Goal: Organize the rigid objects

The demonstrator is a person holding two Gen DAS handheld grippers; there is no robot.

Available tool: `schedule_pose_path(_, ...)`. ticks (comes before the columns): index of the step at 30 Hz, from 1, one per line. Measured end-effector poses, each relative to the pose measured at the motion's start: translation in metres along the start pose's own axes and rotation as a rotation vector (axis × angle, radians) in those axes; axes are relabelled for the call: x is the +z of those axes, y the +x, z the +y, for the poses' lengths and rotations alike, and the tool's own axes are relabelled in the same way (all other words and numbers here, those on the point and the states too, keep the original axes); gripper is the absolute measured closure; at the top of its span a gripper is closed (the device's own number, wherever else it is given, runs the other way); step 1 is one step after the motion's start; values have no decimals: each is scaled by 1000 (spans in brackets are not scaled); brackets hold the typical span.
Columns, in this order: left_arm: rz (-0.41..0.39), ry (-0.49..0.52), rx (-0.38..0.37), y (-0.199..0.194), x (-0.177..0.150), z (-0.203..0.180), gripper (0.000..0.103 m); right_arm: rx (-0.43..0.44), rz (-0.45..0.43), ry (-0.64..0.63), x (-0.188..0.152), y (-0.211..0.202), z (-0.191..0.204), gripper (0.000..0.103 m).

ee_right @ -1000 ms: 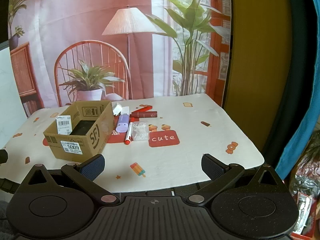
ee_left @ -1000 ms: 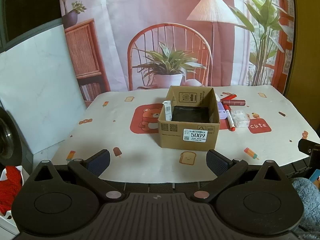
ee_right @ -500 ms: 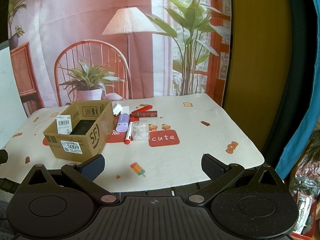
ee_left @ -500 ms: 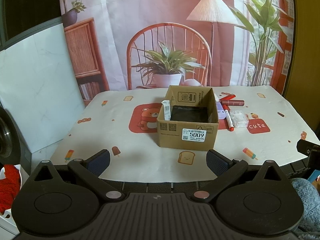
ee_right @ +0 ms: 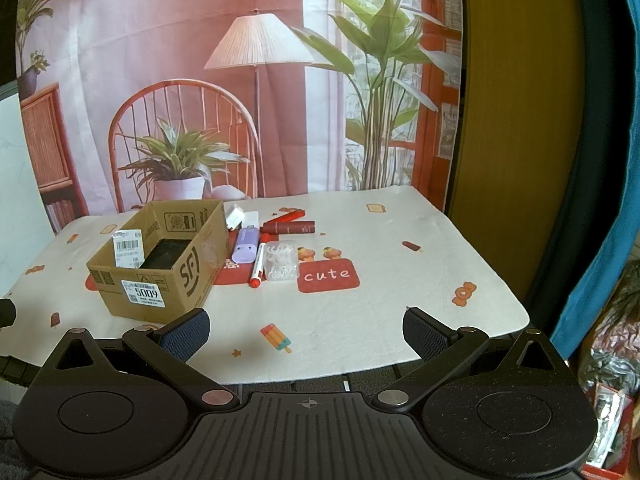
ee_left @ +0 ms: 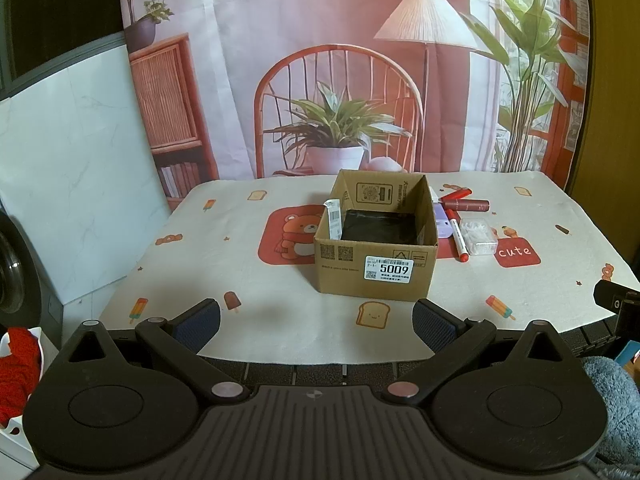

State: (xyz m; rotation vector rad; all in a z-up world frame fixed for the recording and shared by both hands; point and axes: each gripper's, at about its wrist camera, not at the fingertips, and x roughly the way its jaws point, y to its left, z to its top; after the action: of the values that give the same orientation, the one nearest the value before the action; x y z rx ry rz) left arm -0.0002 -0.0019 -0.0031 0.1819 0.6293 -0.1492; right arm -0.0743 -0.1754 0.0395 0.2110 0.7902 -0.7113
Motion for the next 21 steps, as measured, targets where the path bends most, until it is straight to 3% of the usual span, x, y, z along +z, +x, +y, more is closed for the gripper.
schedule_pose_path(13, 21, -7, -11, 6, 3, 2, 0, 3, 4, -1, 2, 1, 1, 0)
schedule_pose_path(21, 65, -74, -35, 25, 16, 19, 0, 19, -2, -17, 13, 13, 4, 0)
